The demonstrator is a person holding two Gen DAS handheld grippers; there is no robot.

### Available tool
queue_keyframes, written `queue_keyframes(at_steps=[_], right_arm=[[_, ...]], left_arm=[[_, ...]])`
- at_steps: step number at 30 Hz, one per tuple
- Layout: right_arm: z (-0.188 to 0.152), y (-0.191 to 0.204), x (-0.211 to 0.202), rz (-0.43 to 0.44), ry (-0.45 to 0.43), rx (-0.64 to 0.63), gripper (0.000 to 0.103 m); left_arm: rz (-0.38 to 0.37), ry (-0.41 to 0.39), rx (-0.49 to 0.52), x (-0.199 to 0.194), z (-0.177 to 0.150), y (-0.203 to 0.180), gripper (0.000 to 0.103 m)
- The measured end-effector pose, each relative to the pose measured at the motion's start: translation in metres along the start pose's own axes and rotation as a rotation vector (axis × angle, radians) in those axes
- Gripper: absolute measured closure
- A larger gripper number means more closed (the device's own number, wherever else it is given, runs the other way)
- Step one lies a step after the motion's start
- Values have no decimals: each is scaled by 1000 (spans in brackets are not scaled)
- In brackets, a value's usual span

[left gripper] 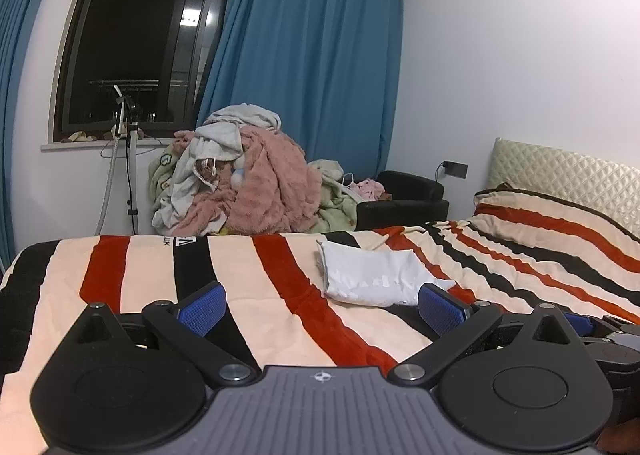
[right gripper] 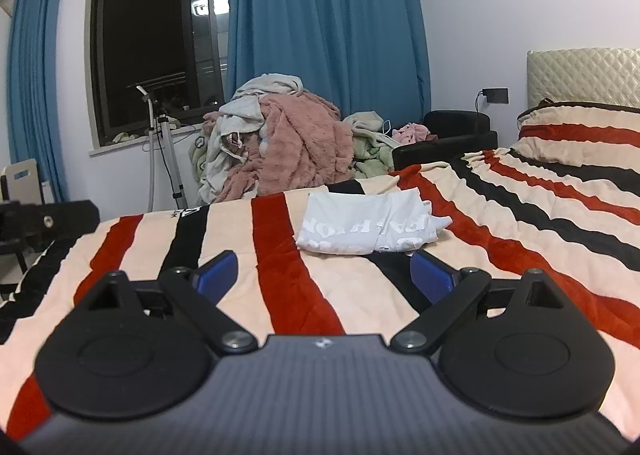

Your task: Fold clothes

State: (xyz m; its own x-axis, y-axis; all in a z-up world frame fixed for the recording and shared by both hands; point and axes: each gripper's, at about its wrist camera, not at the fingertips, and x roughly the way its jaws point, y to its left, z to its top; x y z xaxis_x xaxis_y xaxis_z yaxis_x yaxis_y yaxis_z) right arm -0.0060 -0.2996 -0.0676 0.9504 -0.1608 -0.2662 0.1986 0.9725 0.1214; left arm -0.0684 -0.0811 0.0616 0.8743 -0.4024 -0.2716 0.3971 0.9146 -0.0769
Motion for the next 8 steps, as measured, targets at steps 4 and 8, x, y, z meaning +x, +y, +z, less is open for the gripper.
queue_keyframes(at_steps=[4, 8], right_arm=[[0, -1, 0, -2, 1, 5, 8], [1, -1, -1, -4, 2, 9, 8]], left_arm=[[24, 10, 20, 0, -3, -2, 0], [41, 18, 26, -1, -5, -4, 0]])
